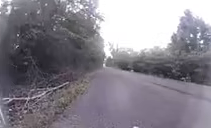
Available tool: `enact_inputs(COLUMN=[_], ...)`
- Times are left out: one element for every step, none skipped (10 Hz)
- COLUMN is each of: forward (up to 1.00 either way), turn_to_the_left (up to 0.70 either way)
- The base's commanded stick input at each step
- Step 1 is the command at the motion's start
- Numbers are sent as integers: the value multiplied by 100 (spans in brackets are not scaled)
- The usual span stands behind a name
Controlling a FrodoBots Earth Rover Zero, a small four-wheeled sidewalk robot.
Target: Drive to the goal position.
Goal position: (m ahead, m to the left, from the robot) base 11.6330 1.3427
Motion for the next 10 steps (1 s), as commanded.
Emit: enact_inputs(forward=[70, 70, 70, 70, 70, 70, 70, 70, 70, 70], turn_to_the_left=[0, 0, 0, 0, 0, 0, 0, 0, 0, 0])
